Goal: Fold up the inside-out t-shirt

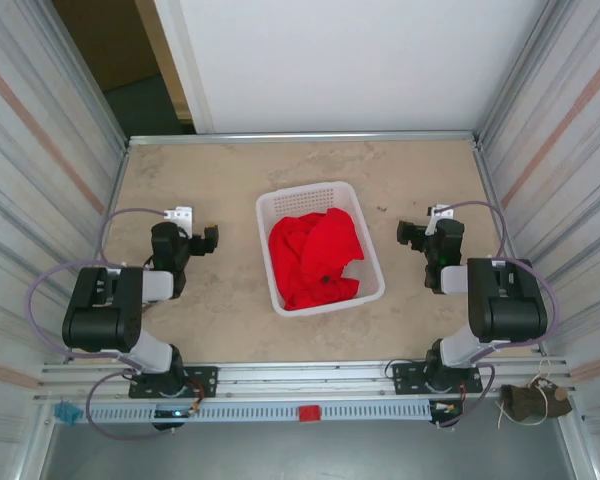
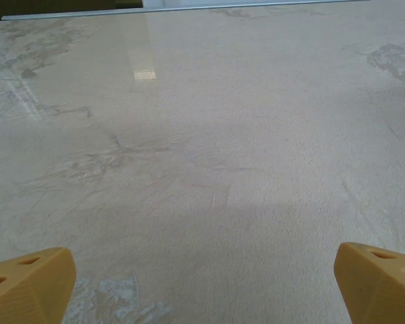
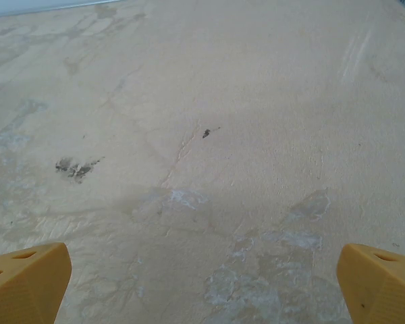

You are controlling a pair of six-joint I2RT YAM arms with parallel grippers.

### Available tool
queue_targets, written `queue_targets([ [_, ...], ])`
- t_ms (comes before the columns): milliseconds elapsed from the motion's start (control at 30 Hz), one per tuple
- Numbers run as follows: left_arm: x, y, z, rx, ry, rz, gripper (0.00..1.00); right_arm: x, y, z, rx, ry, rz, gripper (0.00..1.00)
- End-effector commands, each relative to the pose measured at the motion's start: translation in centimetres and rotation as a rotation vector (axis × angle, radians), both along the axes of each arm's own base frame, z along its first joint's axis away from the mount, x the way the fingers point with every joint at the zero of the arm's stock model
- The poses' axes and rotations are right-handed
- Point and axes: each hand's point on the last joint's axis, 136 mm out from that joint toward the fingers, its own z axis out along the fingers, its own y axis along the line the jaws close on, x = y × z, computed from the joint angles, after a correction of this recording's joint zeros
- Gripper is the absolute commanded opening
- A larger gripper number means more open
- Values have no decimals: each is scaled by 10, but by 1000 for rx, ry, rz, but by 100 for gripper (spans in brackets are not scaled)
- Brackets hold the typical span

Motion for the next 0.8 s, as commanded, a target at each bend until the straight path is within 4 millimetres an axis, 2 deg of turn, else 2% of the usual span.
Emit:
queue_targets([
  [0,4,-1,11,14,-32,-12,99,4,1,9,-6,-30,17,99],
  [767,5,0,11,5,-28,-10,99,4,-1,9,9,-25,17,99],
])
